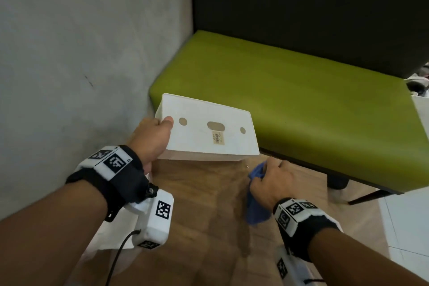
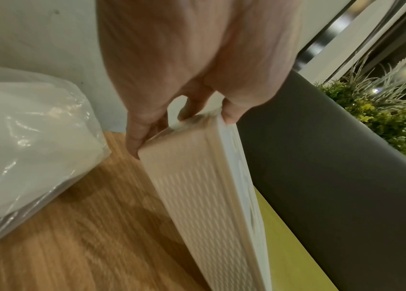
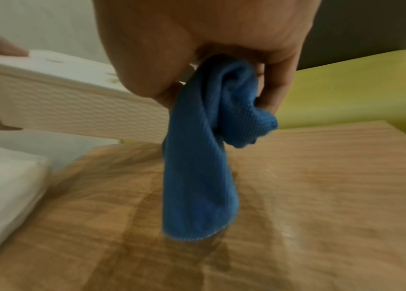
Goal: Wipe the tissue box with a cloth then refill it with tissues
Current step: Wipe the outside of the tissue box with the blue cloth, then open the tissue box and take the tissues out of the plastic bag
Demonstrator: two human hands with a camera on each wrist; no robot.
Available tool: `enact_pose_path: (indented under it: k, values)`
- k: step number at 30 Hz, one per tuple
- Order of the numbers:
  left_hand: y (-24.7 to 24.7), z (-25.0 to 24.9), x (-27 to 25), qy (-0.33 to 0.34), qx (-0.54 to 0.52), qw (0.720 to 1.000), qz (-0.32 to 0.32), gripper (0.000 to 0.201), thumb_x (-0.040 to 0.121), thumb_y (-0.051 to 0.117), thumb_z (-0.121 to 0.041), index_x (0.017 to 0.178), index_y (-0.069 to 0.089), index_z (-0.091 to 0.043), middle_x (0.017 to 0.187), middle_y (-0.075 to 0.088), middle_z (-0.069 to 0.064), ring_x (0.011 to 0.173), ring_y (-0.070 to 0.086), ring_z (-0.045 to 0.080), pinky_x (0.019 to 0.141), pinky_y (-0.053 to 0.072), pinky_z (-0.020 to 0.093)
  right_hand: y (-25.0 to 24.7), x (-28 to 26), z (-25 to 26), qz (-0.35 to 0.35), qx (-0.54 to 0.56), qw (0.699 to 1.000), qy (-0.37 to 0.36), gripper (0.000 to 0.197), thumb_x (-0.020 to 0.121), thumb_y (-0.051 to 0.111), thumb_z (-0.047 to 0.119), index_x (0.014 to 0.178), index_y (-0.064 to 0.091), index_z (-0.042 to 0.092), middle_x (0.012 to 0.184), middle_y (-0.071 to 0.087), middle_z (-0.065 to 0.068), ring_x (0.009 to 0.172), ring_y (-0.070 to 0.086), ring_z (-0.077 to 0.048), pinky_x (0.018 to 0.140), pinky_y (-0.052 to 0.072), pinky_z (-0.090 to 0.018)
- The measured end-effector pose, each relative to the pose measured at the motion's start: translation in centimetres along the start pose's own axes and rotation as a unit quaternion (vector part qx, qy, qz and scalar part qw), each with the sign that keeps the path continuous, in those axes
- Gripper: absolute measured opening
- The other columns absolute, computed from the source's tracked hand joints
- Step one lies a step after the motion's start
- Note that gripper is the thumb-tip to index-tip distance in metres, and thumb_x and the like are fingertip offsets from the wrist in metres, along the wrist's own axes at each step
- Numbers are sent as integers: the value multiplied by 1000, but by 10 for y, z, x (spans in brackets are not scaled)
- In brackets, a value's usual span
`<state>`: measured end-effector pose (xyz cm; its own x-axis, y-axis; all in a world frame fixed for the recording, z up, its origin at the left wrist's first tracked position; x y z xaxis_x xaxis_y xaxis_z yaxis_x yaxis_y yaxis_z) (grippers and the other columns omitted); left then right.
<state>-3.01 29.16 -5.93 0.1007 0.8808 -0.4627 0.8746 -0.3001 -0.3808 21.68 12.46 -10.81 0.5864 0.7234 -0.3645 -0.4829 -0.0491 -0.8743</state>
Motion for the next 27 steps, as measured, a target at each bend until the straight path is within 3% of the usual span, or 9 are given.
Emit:
enact_pose_path:
  k: [3, 9, 12, 14, 16, 19, 21, 23, 27]
  values:
    - [1, -11, -22, 11, -8, 1000, 9, 46, 81, 50, -52, 96, 66, -11, 104, 73, 12, 97, 69, 34, 95, 51, 53, 12, -8, -21, 30, -35, 998, 31, 25, 80, 54, 22, 103, 44, 16, 117, 44, -15, 107, 52, -38, 88, 48, -42]
    - [1, -7, -36, 22, -17, 1000, -6, 32, 88, 57, -44, 97, 66, -14, 101, 72, 7, 89, 67, 27, 89, 54, 47, 39, -25, -68, 78, -75, 991, 84, 45, 85, 57, 15, 127, 43, 16, 127, 42, -12, 114, 55, -35, 93, 50, -41]
    - [0, -5, -42, 19, -18, 1000, -10, 38, 81, 58, -49, 100, 65, -17, 104, 72, 5, 95, 67, 27, 94, 54, 49, 38, -38, -78, 77, -155, 980, 96, 48, 83, 56, 22, 129, 41, 22, 129, 43, -8, 120, 49, -31, 96, 45, -43]
    - [0, -5, -47, 14, -20, 1000, -11, 57, 71, 59, -57, 113, 62, -19, 113, 69, 3, 103, 66, 27, 96, 53, 51, 20, -42, -58, 22, -195, 979, 60, 40, 84, 51, 29, 124, 46, 25, 130, 46, -6, 122, 46, -30, 97, 39, -44]
    - [-1, -5, -51, 8, -26, 1000, -14, 77, 64, 62, -61, 129, 53, -23, 124, 65, -1, 110, 64, 26, 97, 52, 51, -4, -42, -18, -59, -117, 991, -28, 33, 88, 48, 33, 119, 51, 25, 127, 49, -5, 117, 47, -29, 97, 39, -45]
    - [2, -14, -57, 18, -23, 1000, -6, 55, 73, 65, -52, 123, 48, -37, 123, 62, -6, 109, 63, 25, 97, 52, 51, -35, -46, 54, -124, 73, 973, -180, 31, 91, 48, 35, 118, 57, 22, 123, 54, -7, 112, 50, -29, 95, 42, -41]
    - [3, -21, -59, 22, -11, 1000, -2, 43, 71, 65, -51, 111, 49, -45, 120, 62, -6, 108, 63, 26, 95, 52, 51, -39, -48, 96, -95, 154, 955, -237, 38, 90, 44, 42, 120, 57, 22, 123, 56, -5, 115, 50, -26, 98, 42, -42]
    - [3, -27, -60, 27, 6, 1000, 9, 39, 61, 63, -57, 96, 51, -44, 117, 65, -6, 105, 64, 27, 92, 54, 52, -38, -51, 126, -54, 197, 946, -253, 46, 89, 37, 50, 123, 55, 25, 126, 57, -3, 119, 50, -24, 101, 41, -46]
    - [-2, -31, -58, 36, 38, 998, 34, 76, 50, 57, -67, 124, 51, -51, 129, 62, -1, 111, 63, 29, 94, 54, 51, -35, -46, 147, -7, 235, 939, -252, 38, 97, 43, 44, 123, 60, 23, 128, 58, -6, 118, 53, -23, 103, 41, -44]
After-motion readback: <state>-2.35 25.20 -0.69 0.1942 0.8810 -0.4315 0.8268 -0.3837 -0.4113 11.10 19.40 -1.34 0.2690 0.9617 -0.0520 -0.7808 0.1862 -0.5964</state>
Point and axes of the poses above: each hand's wrist, its own x-axis towards the middle knuckle, its own y-axis out of the palm, z = x × y, the point moved 8 cm from there along x, towards the middle knuckle
